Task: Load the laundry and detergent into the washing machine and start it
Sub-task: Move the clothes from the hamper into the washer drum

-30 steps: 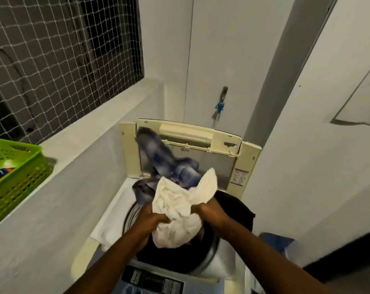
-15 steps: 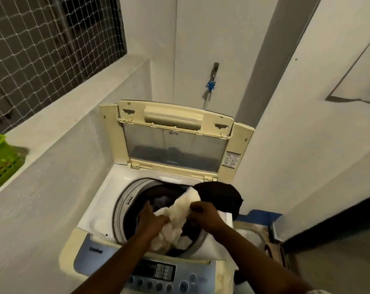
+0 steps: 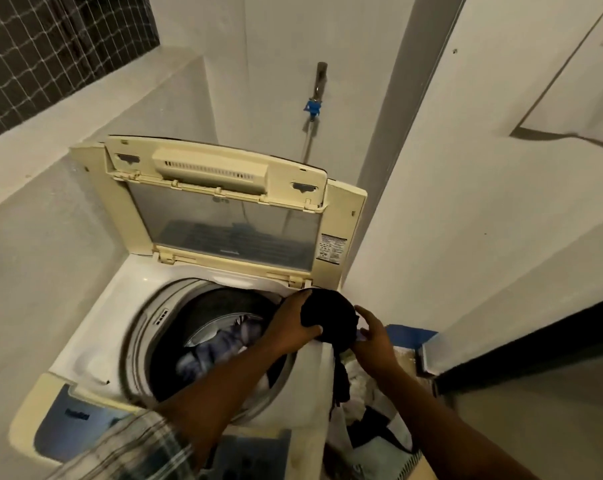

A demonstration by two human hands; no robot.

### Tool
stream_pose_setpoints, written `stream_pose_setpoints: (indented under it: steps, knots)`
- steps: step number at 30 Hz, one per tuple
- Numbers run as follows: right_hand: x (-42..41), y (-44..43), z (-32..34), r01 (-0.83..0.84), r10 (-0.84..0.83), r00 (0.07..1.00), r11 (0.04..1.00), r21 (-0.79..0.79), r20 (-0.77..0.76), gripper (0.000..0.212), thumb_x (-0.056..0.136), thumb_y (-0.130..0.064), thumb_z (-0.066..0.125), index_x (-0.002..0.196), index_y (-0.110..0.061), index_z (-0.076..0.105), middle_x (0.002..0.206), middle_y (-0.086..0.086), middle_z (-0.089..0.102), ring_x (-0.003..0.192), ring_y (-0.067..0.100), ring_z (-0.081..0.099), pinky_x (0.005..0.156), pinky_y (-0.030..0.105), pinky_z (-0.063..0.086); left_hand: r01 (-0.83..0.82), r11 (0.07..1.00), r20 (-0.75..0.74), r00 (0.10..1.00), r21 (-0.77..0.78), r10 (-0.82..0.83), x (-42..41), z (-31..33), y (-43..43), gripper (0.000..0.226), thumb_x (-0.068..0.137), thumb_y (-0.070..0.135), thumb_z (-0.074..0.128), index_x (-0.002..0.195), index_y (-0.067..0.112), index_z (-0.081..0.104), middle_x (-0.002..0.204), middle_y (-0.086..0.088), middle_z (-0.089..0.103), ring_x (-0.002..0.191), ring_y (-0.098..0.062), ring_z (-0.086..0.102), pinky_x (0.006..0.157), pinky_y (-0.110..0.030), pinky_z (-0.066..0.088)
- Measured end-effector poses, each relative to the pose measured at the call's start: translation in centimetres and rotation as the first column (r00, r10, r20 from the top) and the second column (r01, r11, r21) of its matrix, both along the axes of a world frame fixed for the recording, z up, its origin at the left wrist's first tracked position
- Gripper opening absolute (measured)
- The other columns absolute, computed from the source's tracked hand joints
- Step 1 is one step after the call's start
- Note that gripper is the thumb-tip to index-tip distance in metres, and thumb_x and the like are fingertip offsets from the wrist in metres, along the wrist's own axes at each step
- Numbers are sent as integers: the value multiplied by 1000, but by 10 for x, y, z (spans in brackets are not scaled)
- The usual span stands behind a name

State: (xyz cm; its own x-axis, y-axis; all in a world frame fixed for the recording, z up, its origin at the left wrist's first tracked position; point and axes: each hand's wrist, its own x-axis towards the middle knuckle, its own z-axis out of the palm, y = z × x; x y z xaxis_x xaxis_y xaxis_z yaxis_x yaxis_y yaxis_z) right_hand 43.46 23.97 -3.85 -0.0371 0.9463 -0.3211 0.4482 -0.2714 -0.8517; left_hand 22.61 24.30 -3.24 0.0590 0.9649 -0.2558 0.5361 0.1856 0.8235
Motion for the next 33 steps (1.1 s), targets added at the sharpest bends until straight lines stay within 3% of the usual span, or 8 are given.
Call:
stream_pose_setpoints:
  steps: [6,8,10,13,18,22,27,33]
  knots:
    - [-11,12,-29,-132,138,988,988,-83,72,62,94,7,62,150,-15,49,138,-1,55,116,10,57,114,44,47,-112,993,-112,988,-31,108,24,-25,1,56,85,32,78,136,14,62,133,-11,64,123,-28,61,99,-24,41]
    - [-21,16,-31,-91,95,990,995,-35,102,38,98,0,66,136,-1,59,121,6,64,101,7,55,110,32,47,-140,990,-117,983,0,139,23,-23,-3,32,91,26,73,116,7,71,116,-14,69,109,-29,65,82,-20,37]
    - [-28,10,-16,-105,103,989,994,18,109,31,97,-14,71,125,-20,60,113,-18,63,97,-5,58,94,11,45,-127,991,-89,988,34,129,19,-12,-8,21,94,21,68,108,5,74,109,-14,72,101,-26,66,79,-19,37]
    - [-25,-2,-13,-129,123,987,990,55,103,41,93,-25,77,125,-29,53,115,-27,56,102,-9,55,96,15,43,-55,991,-29,998,119,58,11,19,-19,18,95,21,68,107,9,75,103,-5,70,93,-15,62,87,-25,45]
    - [-10,-20,-60,-90,83,982,995,39,169,48,84,-18,82,123,-27,56,118,3,60,110,21,58,94,32,46,-167,985,473,872,45,126,-16,103,-37,13,95,14,70,103,20,78,106,-2,78,102,-18,74,91,-27,59]
    - [-19,-50,-25,-16,26,991,997,-77,131,37,97,7,62,130,-9,57,121,7,61,110,21,61,77,-4,41,-204,977,813,558,-59,166,-70,167,-42,17,89,7,67,99,13,79,101,-9,78,95,-21,76,75,-31,62]
    - [-27,-54,32,218,-226,972,970,-106,-68,18,110,-18,47,121,-11,59,118,18,69,99,30,67,77,42,58,-267,962,832,522,-53,191,-139,181,-50,32,89,15,67,119,5,70,121,-16,74,117,-32,69,99,-47,57]
    - [-70,-52,141,260,-228,950,956,134,-213,20,110,-20,43,116,-6,57,103,11,64,97,26,61,77,33,50,-319,940,714,631,-120,305,-183,136,-72,15,96,5,64,105,11,74,106,-11,76,108,-30,71,99,-46,55]
